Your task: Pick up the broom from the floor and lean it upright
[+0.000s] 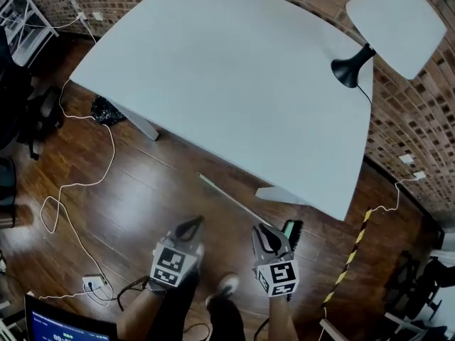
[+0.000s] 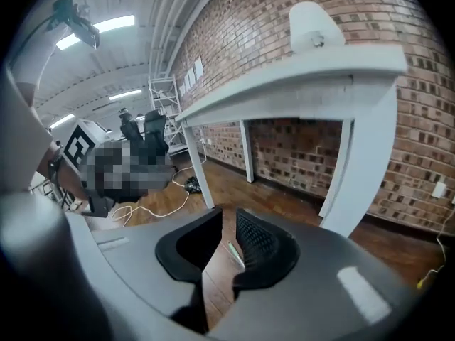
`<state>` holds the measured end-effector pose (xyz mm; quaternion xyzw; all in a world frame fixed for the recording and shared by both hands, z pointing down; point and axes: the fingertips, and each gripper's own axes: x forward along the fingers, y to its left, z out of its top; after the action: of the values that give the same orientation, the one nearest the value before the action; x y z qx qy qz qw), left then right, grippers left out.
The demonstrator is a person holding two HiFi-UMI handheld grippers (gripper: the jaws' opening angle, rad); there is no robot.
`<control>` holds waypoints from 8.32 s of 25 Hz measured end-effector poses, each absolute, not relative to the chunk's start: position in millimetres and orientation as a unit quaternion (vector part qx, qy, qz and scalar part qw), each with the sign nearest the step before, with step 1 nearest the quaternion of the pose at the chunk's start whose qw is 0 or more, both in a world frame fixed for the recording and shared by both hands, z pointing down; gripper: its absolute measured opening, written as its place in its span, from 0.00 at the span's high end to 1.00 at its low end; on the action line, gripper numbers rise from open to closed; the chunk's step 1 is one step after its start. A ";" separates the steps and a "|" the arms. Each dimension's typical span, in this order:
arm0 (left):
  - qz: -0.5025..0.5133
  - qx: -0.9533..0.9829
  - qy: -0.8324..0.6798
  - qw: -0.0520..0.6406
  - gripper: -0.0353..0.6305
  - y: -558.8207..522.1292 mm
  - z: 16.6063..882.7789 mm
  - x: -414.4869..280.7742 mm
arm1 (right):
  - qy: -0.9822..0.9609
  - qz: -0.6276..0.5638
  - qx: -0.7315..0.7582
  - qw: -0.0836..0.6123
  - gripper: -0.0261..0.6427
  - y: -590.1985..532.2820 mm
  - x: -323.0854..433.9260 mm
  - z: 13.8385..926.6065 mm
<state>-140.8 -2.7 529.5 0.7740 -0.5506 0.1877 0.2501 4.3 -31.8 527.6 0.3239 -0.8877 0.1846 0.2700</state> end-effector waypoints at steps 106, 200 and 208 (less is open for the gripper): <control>0.197 0.802 -0.546 0.140 0.95 -12.5 517.9 51.6 | -0.874 0.044 0.251 0.414 0.83 -25.5 200.4 655.4; 0.085 0.841 -0.535 0.008 0.95 -14.9 105.5 52.2 | -0.834 0.015 0.546 0.080 0.94 17.0 296.5 87.2; 0.081 0.843 -0.532 -0.005 0.95 39.4 55.4 21.5 | -0.824 0.012 0.563 0.052 0.94 65.0 280.7 23.3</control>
<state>21.5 39.4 55.4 0.8430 -0.5318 0.0813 -0.0051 280.7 65.0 23.3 0.5635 -0.8244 0.0122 0.0517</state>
